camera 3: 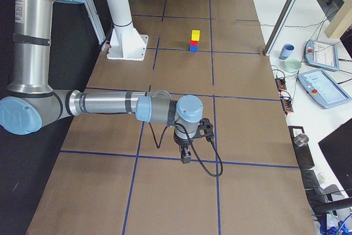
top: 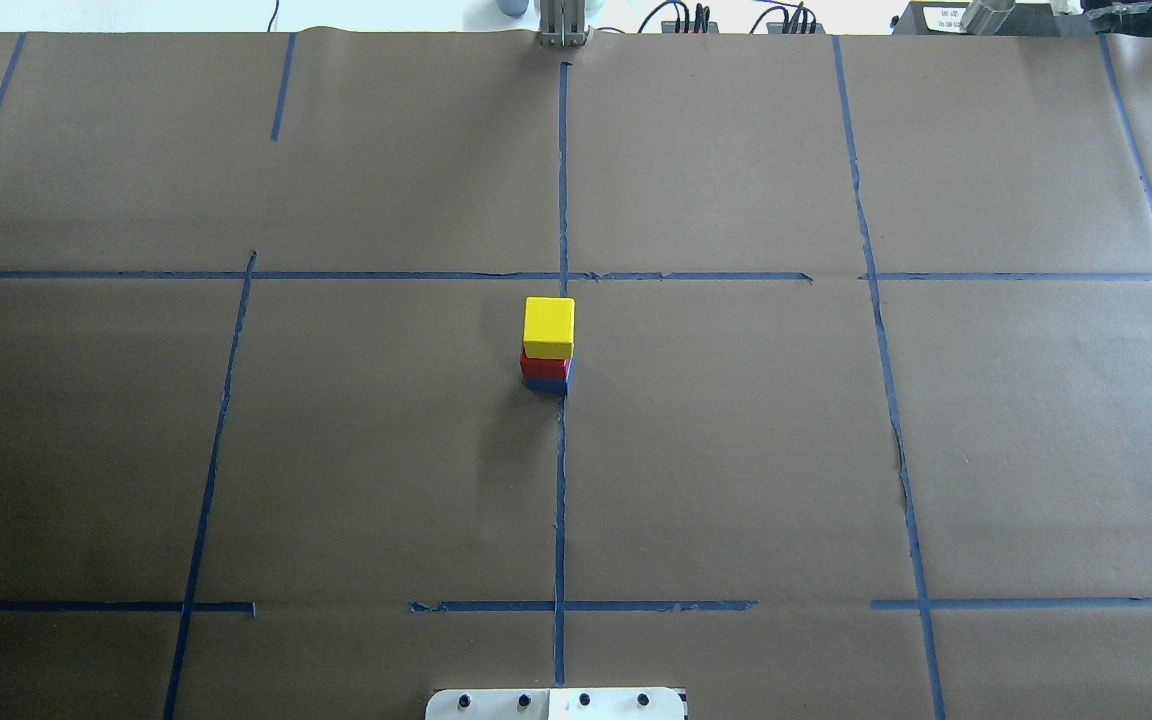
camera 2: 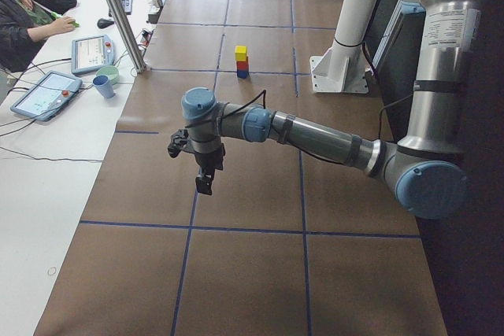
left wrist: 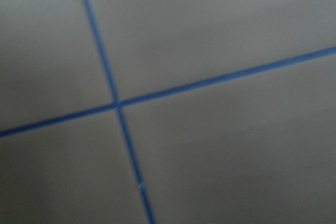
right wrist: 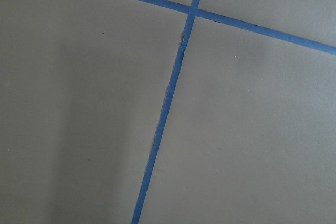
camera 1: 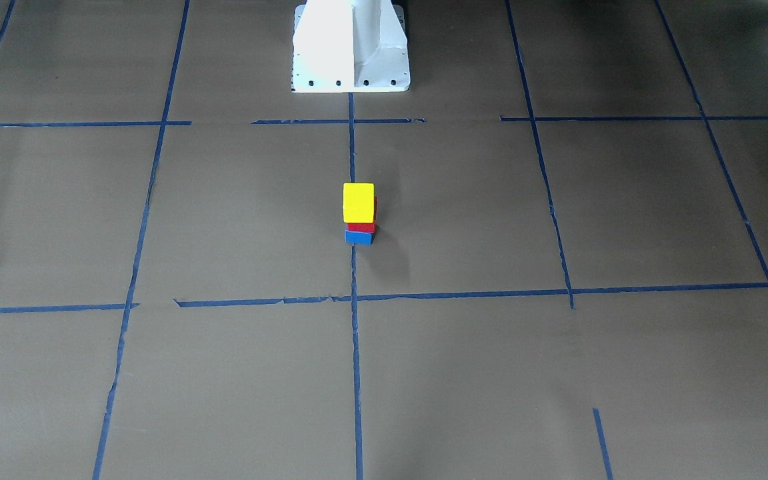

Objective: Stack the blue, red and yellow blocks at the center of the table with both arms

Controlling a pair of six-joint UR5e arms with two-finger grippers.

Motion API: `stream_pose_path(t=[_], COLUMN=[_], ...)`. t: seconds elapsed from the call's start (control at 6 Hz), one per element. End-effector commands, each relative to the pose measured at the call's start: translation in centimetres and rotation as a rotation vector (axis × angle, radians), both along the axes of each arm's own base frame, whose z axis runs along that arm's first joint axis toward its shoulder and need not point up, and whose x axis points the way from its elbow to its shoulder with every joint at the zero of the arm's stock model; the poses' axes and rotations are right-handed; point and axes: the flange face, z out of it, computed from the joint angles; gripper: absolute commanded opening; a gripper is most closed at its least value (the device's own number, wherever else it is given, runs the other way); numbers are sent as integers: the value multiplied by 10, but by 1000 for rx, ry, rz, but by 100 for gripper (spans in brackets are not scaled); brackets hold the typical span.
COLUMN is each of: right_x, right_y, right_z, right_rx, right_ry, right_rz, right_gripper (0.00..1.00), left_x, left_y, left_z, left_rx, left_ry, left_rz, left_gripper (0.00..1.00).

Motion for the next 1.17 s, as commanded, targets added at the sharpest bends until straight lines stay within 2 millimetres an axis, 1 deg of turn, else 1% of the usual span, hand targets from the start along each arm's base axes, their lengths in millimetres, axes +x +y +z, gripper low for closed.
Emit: stream_pose_path(t=[0.0, 0.17, 0.33, 0.5, 1.0], right_x=[-1, 0, -1, -1, -1], right_y=[-3, -3, -3, -3, -4], right_z=[-2, -2, -2, -3, -3], right_rx=[3, 3, 3, 4, 9], right_ry=[0, 0, 0, 0, 0], right_rz=[0, 2, 0, 0, -1], right_gripper=[100, 100, 100, 100, 100], left_x=[-16, -19, -26, -26, -26], left_y=[25, 40, 66, 66, 63], left_z=[53, 66, 87, 89, 91], left_rx=[-89, -93, -72, -8, -18], left_ry=[-8, -6, -2, -1, 0], left_rz=[-6, -6, -18, -24, -31], left_gripper=[100, 100, 100, 100, 100])
